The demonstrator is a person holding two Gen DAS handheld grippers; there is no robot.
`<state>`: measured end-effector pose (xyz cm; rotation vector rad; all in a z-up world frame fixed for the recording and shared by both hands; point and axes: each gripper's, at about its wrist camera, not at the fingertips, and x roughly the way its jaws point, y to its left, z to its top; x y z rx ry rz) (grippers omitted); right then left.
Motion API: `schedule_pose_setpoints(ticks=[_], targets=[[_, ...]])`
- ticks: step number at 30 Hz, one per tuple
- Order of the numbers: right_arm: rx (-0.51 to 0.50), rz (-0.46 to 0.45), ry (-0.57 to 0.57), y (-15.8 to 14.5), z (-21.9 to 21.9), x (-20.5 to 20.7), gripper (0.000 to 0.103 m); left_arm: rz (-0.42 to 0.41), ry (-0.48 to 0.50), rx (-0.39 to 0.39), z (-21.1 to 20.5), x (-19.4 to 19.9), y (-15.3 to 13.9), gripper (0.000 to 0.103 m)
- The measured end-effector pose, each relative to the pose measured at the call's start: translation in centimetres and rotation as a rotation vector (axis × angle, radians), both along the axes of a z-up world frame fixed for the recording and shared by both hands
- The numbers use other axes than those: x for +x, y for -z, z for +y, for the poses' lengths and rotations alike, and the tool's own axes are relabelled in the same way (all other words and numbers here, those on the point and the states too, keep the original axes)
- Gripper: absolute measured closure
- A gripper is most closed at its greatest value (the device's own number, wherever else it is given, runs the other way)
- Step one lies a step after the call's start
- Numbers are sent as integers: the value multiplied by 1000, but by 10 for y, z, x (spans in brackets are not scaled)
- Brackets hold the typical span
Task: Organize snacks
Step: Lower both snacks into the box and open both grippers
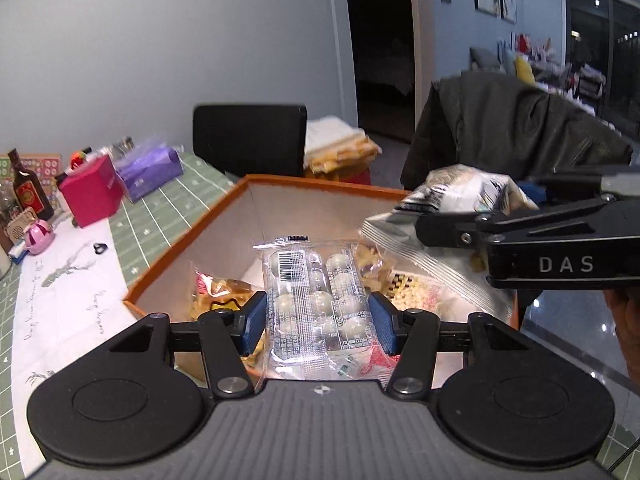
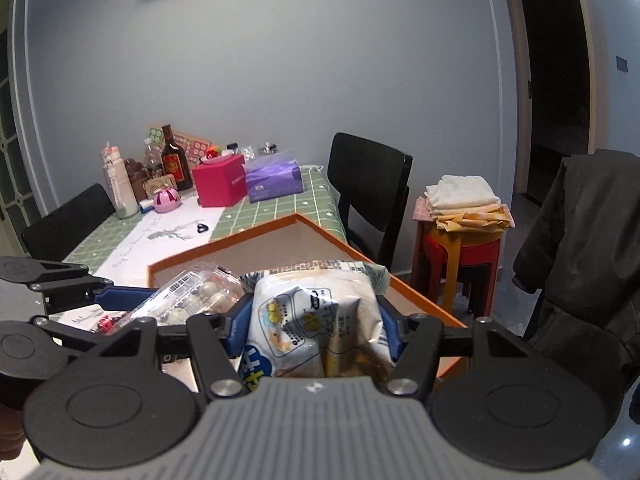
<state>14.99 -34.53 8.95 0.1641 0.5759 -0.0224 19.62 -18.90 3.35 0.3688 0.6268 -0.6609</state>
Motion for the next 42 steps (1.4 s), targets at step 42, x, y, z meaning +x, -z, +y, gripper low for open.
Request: schedule_pose_setpoints(ticks=[42], targets=[[-126,190,-123,24,-4,35,32,24,39,101,-19,-9,15,17]])
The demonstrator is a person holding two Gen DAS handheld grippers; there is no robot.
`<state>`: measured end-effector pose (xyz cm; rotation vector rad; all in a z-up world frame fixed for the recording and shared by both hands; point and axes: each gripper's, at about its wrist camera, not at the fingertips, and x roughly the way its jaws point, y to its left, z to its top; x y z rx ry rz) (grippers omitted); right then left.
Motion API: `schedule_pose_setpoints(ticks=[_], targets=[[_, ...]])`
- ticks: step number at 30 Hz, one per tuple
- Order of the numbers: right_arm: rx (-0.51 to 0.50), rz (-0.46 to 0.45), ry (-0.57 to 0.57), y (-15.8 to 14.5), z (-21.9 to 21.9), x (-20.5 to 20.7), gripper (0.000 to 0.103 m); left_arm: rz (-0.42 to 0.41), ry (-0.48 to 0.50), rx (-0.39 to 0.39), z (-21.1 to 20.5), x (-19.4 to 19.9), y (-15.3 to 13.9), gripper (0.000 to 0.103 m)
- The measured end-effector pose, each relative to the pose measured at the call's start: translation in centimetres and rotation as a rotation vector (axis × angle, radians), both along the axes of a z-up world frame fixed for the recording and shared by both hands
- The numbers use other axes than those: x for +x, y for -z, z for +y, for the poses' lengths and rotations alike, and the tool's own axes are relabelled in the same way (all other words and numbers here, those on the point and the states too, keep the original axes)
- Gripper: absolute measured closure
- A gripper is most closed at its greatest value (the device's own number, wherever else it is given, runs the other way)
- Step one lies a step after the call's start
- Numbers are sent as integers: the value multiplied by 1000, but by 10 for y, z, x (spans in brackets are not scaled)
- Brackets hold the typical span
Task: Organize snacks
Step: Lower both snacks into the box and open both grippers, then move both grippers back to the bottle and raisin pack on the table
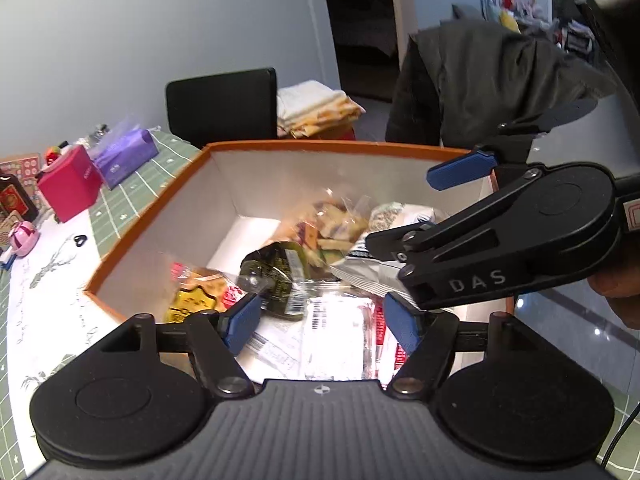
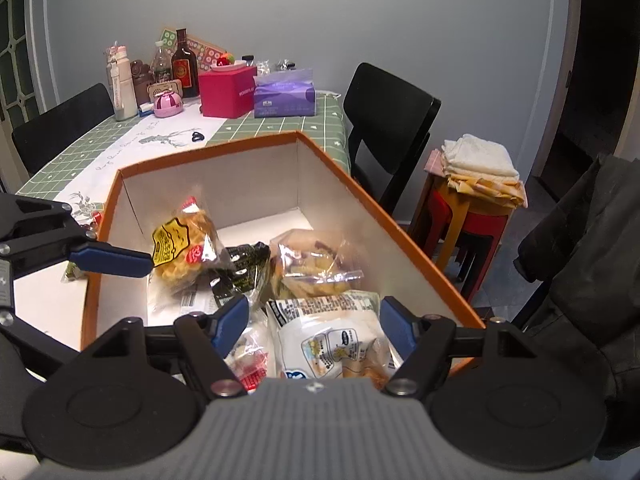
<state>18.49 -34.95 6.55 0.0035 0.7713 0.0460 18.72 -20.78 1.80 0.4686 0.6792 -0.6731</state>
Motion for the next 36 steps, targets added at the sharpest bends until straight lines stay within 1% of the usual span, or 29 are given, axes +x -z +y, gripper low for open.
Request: schedule_pose_setpoints(ticks=[5,10,16,21,25,29,33,36], targets=[[-3,-29,-3,-14,9,-5,32,-39,-35,-45,19,-4,-13,15],[-2,-61,-19,-27,25,-11,32,-43,-85,-105,44,-7,-27,15],[17,-96,-69,-41,55,-21,32,-41,-149,-173,83,-14,-34,14],[39,-110,-112,-44,79,-26,32,13,-226,-245,125,-17,-28,14],[59,-101,-136,-38,98,-27,32,38,-292,-268,154,-21,-16,14],[62,-91,-163,-31,118,-31,32,60,-341,-274,179,-27,-4,14],[57,-90,-179,-24,135,-34,32,69,-361,-244,196,-33,6,14],[59,-81,-200,-20,147,-35,32,74,-381,-246,210,-36,13,14]])
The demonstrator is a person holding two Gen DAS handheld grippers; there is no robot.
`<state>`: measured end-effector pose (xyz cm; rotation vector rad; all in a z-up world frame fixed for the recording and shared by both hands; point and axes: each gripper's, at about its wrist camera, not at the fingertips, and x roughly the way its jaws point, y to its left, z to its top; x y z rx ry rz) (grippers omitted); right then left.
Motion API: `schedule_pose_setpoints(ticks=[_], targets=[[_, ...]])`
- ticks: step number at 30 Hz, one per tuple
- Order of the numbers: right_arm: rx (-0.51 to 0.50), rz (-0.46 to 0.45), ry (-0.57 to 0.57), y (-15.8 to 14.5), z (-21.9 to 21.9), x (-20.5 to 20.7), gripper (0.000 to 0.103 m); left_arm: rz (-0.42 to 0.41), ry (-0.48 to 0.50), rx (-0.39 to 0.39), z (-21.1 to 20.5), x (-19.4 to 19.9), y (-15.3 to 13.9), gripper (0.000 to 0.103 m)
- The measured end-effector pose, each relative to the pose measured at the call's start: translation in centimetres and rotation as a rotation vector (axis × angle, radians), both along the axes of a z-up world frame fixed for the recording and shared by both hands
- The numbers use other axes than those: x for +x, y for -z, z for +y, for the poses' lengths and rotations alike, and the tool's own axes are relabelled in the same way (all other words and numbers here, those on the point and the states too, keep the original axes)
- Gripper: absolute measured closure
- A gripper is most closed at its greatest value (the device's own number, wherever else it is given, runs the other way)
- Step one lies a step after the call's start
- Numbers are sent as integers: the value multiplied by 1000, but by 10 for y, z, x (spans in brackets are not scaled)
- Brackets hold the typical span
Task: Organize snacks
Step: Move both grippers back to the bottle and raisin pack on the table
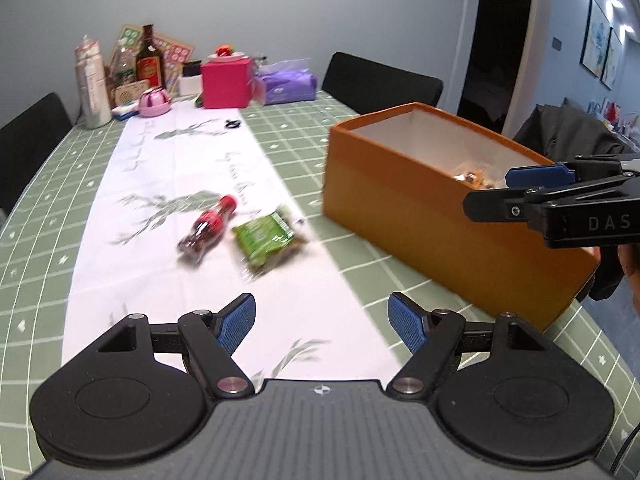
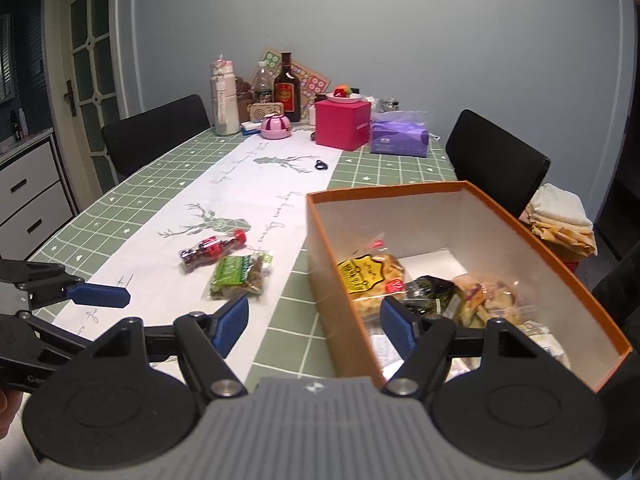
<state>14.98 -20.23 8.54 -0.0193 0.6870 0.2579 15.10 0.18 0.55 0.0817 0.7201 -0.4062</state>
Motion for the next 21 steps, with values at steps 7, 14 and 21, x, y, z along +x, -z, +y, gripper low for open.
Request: schedule_pose_setpoints(ticks=[7,14,21], targets=[[-8,9,-53,7,32,0,32,26,-57,-20,29,-6,18,14],[-4,30,-93,18,57,7,32,40,-95,-11,50,-5,25,14],[11,69,-104,40,74,18,32,44,-120,7,61,2,34,14]])
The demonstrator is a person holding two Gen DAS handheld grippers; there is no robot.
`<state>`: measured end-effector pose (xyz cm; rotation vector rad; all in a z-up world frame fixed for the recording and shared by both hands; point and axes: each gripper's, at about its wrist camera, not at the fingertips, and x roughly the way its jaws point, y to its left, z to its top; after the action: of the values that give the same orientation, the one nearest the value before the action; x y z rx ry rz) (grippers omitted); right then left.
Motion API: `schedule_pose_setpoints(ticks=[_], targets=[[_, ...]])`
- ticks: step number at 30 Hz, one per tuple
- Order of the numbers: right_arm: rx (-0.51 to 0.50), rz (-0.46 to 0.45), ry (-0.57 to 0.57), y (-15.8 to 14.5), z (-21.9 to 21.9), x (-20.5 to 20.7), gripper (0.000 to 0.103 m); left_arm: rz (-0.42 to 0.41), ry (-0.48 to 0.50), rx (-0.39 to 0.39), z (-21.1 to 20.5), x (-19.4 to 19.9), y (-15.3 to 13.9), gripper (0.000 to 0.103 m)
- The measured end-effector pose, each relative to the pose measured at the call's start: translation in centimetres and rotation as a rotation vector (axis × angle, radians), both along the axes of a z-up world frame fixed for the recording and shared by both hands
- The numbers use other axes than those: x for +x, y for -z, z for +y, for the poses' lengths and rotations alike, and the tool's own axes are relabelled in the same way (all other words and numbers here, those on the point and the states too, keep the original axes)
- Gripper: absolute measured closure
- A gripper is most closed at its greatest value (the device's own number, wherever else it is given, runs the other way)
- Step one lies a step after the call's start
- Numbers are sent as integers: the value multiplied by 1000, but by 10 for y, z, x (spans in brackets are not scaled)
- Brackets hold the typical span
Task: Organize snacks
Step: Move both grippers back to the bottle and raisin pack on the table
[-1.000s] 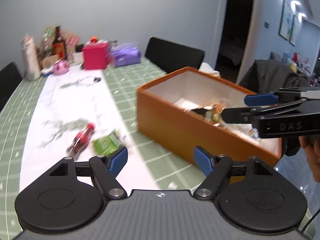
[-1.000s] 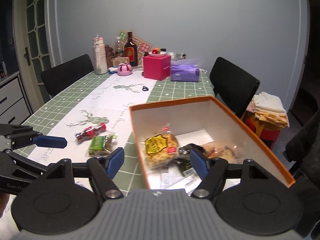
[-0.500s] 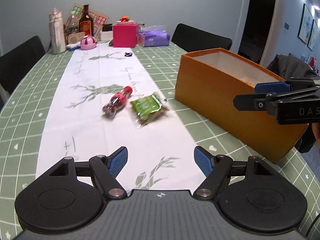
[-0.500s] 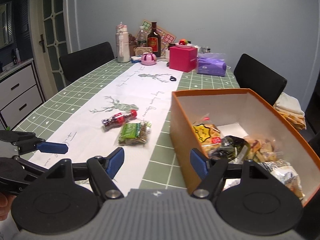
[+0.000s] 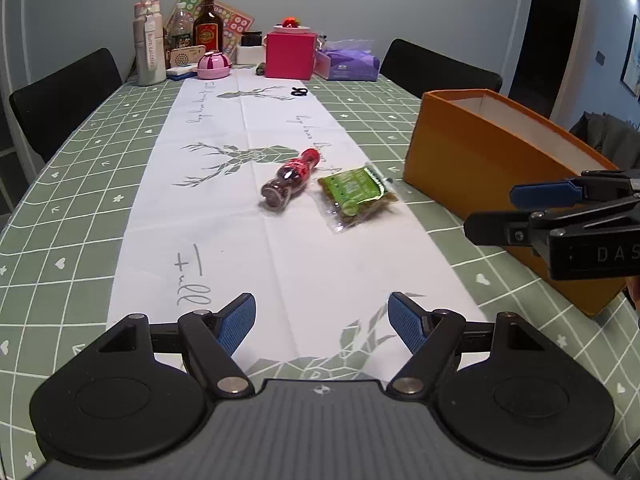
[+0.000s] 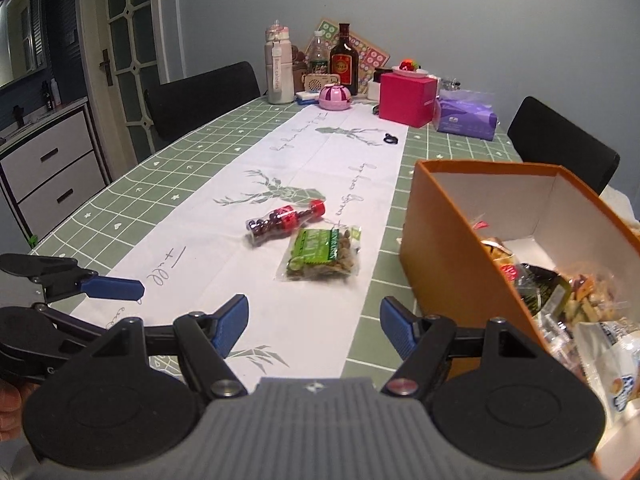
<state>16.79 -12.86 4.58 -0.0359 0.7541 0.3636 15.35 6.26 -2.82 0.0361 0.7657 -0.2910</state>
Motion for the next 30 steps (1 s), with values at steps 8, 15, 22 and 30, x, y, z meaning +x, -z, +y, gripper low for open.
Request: schedule_pose_setpoints(ticks=[8,15,22,30], targets=[[22,49,26,34,12,7,32,21,-23,11,11,13,12,14],[78,72,94,55,12,17,32,33,-38,15,17,30,20,14],[117,87,131,67,14,34,32,29,-28,39,16,51,24,14],[158,80,180,69,18,61,31,-19,-5,103,9,88,15,15]])
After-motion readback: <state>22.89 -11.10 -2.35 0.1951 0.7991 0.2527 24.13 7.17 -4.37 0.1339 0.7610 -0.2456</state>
